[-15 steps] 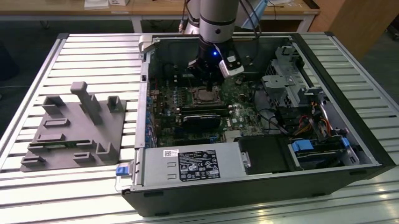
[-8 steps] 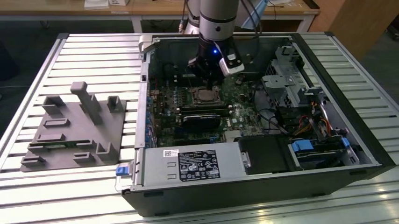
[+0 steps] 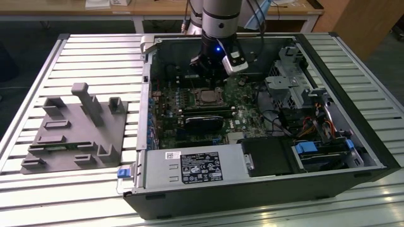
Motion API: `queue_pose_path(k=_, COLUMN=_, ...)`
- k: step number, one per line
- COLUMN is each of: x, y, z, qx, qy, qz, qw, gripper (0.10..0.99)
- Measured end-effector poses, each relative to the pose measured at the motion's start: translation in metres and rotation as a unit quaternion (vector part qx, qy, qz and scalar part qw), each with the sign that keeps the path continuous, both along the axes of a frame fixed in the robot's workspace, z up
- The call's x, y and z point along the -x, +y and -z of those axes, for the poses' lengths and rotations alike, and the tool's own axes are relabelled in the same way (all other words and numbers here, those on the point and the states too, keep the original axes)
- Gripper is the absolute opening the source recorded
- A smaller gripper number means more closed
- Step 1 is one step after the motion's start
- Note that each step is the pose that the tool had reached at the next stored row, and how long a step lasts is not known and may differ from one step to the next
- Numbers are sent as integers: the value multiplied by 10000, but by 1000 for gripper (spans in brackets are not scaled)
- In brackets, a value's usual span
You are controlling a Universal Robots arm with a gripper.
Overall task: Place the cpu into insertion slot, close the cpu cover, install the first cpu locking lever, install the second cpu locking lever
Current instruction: 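Close the cpu cover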
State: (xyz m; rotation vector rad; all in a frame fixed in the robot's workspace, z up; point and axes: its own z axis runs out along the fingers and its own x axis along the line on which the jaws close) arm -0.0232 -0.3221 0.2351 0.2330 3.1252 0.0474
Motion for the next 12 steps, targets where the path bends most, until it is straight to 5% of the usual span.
queue_pose_path(k=7, x=63, y=0, z=0, qx=-9, qy=-44, qz=0, qw=10000, gripper=106)
queue_pose_path(k=12, x=68, y=-1, z=-1, qx=-9, qy=-46, qz=0, qw=10000, gripper=106)
